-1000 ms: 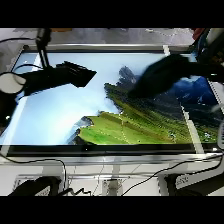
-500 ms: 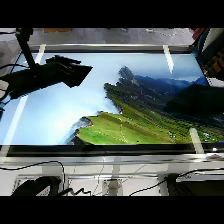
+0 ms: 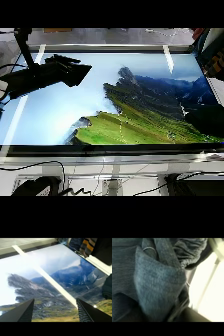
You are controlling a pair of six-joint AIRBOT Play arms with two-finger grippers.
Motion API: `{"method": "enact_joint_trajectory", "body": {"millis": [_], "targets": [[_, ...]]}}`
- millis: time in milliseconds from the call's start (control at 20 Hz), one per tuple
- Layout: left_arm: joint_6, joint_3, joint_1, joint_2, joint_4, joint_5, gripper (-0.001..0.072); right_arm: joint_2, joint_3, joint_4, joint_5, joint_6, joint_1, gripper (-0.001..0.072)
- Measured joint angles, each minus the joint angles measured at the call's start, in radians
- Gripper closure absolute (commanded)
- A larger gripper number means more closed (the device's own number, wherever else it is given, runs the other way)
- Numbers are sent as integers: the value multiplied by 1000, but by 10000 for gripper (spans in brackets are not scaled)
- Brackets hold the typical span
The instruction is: Fold the clothes and pants, and hang the long-sleeved shirts on hangers.
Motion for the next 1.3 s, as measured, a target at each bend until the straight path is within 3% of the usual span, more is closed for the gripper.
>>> {"method": "enact_joint_trajectory", "body": {"millis": [200, 300, 800, 1000, 1300], "targets": [[0, 0, 0, 0, 0, 0, 145, 0, 0, -20, 20, 51, -4, 50], [0, 0, 0, 0, 0, 0, 146, 0, 0, -20, 27, 32, -5, 242], [0, 0, 0, 0, 0, 0, 146, 42, 1, 107, 31, 21, 47, 612], [0, 0, 0, 0, 0, 0, 146, 75, 2, 196, 2, 1, 159, 625], [0, 0, 0, 0, 0, 0, 146, 131, 2, 337, -58, -124, 438, 625]]}}
